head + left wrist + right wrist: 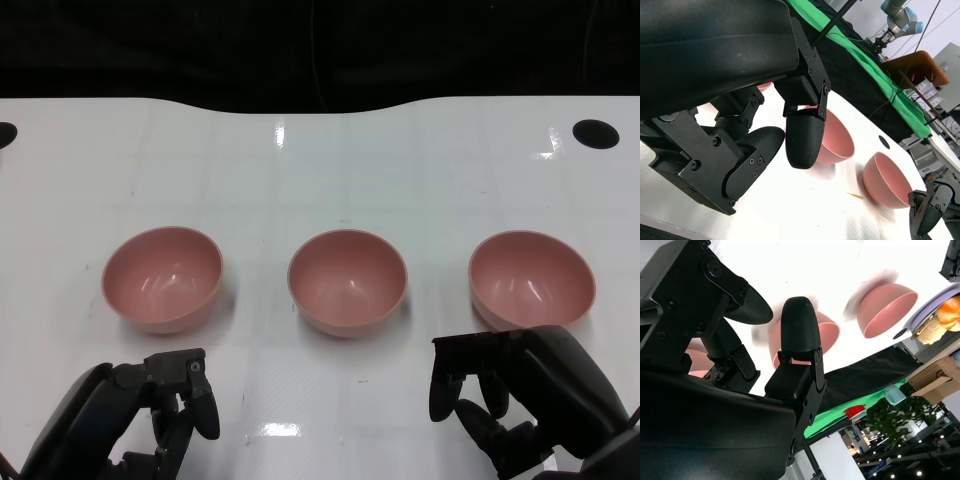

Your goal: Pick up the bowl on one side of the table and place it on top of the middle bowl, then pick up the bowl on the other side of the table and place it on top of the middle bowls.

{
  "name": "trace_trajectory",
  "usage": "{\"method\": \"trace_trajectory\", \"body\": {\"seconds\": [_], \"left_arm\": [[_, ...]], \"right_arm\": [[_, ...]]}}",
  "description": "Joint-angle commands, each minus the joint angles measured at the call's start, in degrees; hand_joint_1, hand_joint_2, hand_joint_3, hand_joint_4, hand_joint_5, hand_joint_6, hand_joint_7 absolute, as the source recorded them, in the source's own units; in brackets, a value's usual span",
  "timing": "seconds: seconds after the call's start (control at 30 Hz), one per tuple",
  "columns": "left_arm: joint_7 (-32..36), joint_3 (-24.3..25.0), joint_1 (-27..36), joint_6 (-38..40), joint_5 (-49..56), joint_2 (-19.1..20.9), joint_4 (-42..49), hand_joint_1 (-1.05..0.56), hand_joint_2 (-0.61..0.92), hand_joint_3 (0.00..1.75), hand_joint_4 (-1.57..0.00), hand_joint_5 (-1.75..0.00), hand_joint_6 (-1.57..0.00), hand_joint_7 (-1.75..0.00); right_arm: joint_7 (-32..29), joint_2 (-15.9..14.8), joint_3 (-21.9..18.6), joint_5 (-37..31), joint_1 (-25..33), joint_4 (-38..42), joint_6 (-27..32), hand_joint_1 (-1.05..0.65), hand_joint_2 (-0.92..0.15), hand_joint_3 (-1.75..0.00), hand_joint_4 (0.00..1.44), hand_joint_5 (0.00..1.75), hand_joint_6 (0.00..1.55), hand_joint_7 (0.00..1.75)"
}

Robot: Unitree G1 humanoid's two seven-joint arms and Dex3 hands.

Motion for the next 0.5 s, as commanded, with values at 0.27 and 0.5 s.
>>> {"method": "trace_trajectory", "body": {"seconds": [0.27, 0.5], "left_arm": [[0.3, 0.7, 0.4, -0.5, 0.2, 1.3, -0.5, -0.12, 0.34, 1.5, -0.91, -1.71, -0.82, -1.51], [0.0, 0.7, 0.4, -1.0, -0.3, 1.4, -0.1, -0.12, 0.36, 1.49, -0.9, -1.71, -0.8, -1.51]], "right_arm": [[-0.4, -0.1, -0.5, 0.4, 0.1, 0.0, 0.0, -0.08, -0.12, -1.54, 0.97, 1.73, 0.95, 1.29], [-0.1, 0.0, -0.6, 0.3, 0.3, -0.7, 0.9, -0.07, -0.12, -1.54, 0.96, 1.75, 0.94, 1.29]]}}
